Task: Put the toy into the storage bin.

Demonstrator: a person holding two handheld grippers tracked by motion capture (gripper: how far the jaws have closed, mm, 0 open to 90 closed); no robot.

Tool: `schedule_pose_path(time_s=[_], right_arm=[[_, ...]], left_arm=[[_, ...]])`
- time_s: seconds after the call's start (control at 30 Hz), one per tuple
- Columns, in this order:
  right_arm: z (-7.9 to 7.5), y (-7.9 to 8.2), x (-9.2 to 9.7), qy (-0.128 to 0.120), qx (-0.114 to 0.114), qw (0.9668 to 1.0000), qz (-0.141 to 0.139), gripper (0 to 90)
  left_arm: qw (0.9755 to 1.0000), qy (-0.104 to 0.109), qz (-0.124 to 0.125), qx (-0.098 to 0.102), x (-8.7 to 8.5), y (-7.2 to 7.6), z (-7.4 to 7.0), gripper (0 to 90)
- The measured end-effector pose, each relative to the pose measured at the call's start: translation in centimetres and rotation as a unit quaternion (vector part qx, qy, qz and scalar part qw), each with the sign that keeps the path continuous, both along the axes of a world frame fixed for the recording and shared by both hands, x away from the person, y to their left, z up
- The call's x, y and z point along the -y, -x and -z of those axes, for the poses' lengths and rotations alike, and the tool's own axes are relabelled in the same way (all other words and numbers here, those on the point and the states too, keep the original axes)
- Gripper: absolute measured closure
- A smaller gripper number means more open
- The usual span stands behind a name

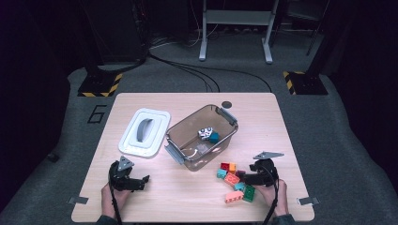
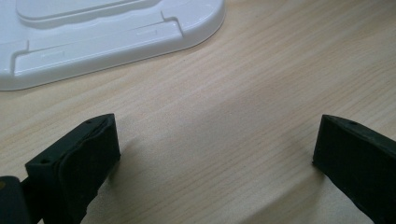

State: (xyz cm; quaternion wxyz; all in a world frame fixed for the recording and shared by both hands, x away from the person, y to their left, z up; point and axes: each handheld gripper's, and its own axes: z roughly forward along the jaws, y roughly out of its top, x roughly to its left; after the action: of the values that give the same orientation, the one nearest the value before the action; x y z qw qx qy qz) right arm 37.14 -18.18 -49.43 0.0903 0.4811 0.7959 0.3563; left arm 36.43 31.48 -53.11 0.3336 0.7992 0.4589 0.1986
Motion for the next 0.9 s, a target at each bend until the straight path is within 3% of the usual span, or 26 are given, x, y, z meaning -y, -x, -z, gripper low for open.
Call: schedule_pose_path(time_s=[0.2, 0.37, 0.9], right_arm=[[0.2, -0.2, 0.2, 0.002, -0.002, 1.0000, 0.008, 46.2], [0.2, -0.5, 0.0, 0.027, -0.002, 0.9995, 0.017, 56.1], [0.9, -1.1, -0.8, 0.055, -0.004, 0.9978, 0.038, 56.4]], left_arm=[[1.0000, 0.000, 0.000, 0.000, 0.0, 0.0, 0.0, 0.3], [1.0000, 0.000, 0.000, 0.000, 0.0, 0.0, 0.0, 0.3], [1.0000, 0.000, 0.000, 0.000, 0.0, 0.0, 0.0, 0.4]])
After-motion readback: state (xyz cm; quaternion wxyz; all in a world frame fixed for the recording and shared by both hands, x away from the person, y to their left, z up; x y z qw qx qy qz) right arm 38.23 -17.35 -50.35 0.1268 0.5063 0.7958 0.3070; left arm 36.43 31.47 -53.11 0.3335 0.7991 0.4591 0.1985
